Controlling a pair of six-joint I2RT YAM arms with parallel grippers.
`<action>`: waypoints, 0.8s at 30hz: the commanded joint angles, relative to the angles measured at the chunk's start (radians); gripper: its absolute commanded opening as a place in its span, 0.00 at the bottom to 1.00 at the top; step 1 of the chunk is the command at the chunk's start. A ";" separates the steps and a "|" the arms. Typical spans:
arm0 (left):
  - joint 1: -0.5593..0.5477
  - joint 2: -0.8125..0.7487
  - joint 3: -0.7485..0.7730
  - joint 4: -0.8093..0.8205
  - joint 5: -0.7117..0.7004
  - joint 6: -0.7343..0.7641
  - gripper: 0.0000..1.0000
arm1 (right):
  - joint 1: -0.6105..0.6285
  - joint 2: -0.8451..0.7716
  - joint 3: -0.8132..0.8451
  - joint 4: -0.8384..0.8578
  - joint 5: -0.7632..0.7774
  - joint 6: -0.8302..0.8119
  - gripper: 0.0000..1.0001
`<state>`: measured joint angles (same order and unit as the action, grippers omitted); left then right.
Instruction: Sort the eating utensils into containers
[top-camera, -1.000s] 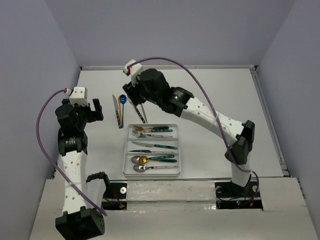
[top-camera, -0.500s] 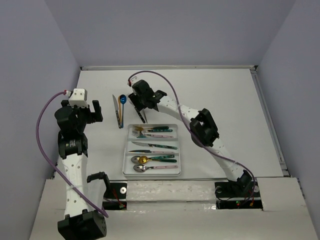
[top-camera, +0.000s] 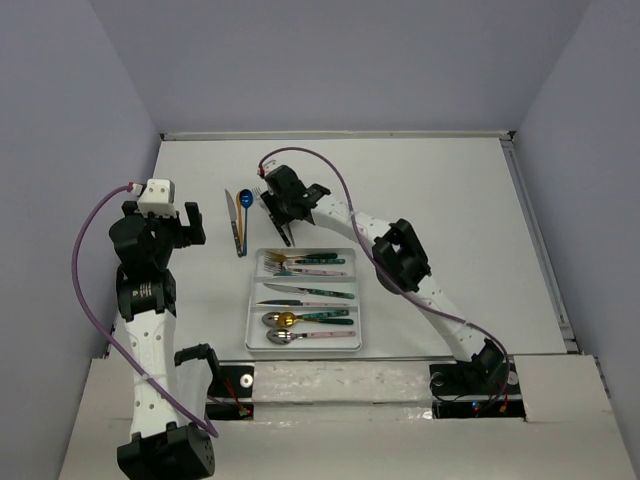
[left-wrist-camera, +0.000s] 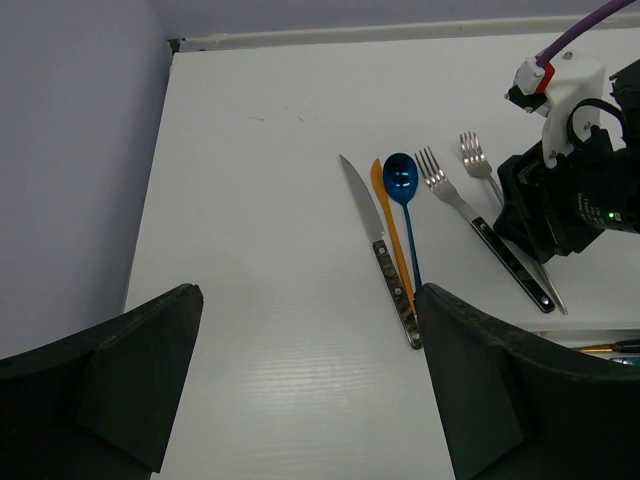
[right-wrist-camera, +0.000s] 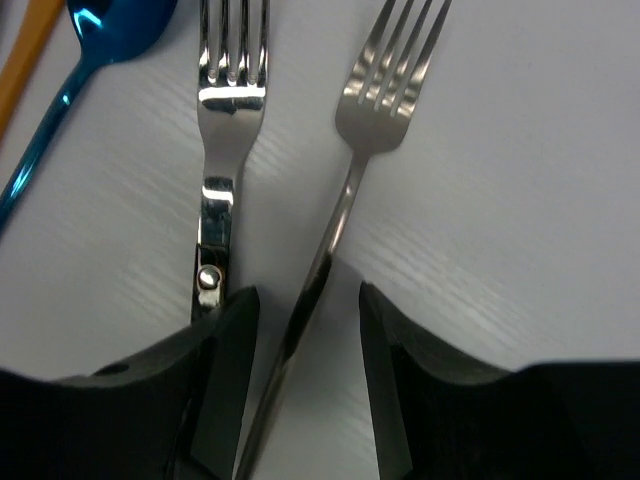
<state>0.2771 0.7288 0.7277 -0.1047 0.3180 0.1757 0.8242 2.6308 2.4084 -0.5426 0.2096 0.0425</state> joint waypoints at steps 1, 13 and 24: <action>0.008 -0.017 -0.007 0.048 0.016 0.011 0.99 | -0.016 0.047 0.038 -0.039 -0.016 0.033 0.50; 0.016 -0.019 -0.010 0.049 0.020 0.015 0.99 | -0.065 0.017 -0.031 -0.042 -0.012 0.129 0.00; 0.025 -0.016 -0.017 0.049 0.024 0.021 0.99 | -0.094 -0.424 -0.302 0.218 0.137 -0.145 0.00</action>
<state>0.2924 0.7284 0.7238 -0.0998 0.3279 0.1795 0.7387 2.5134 2.2215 -0.5091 0.2710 0.0429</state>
